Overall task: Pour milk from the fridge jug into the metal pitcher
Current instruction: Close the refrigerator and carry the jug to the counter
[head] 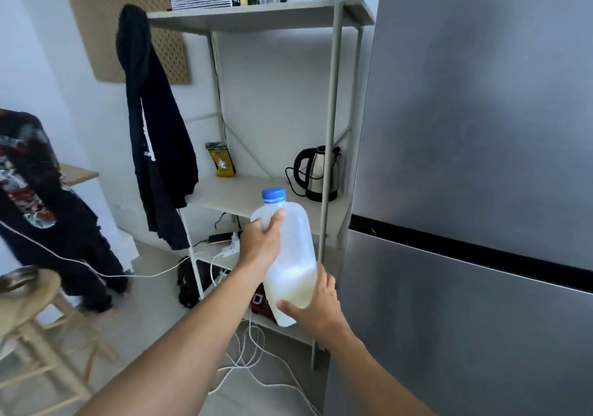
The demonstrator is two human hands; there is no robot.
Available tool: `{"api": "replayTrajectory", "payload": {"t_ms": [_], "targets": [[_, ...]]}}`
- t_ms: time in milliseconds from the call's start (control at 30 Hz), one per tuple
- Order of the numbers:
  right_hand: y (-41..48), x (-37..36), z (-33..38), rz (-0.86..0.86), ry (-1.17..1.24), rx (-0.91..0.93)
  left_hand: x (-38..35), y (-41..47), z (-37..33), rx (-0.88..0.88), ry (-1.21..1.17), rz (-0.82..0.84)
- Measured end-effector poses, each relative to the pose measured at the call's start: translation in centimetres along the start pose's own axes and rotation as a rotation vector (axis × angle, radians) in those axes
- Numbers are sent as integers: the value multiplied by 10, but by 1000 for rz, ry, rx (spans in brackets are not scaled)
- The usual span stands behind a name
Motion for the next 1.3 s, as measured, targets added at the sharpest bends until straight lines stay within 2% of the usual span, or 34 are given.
{"api": "replayTrajectory", "payload": {"t_ms": [100,200,433,634,734,767,934,1067,1300], "targets": [[-9,-4,3,-58,68,8,-2,-22,-3,1,-25,-8],[-21,3,-1,-61,18,63,-2,-44,-2,17,-49,-56],[-49,9,-24,66,-61,126,-6,-94,22,118,-70,-177],[-85,-9,-32,196,-120,204,27,-149,47,215,-75,-305],[-110,-24,-21,244,-127,259,58,-173,53,238,-38,-379],[-129,-38,-2,306,-146,328,89,-192,53,233,-41,-465],[-167,-66,31,338,-153,424,143,-228,49,268,37,-509],[-242,-106,77,441,-125,582,229,-304,53,290,101,-692],[-417,-168,134,703,-71,807,357,-481,67,321,48,-991]]}}
Point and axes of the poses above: each hand's wrist, its own y-axis towards the middle knuckle, its own x-axis out of the back of the hand, z = x × y, the point moved 5 cm from there along y, towards the middle knuckle, and after that the axes turned 4 degrees about x, right-handed, at the moved point
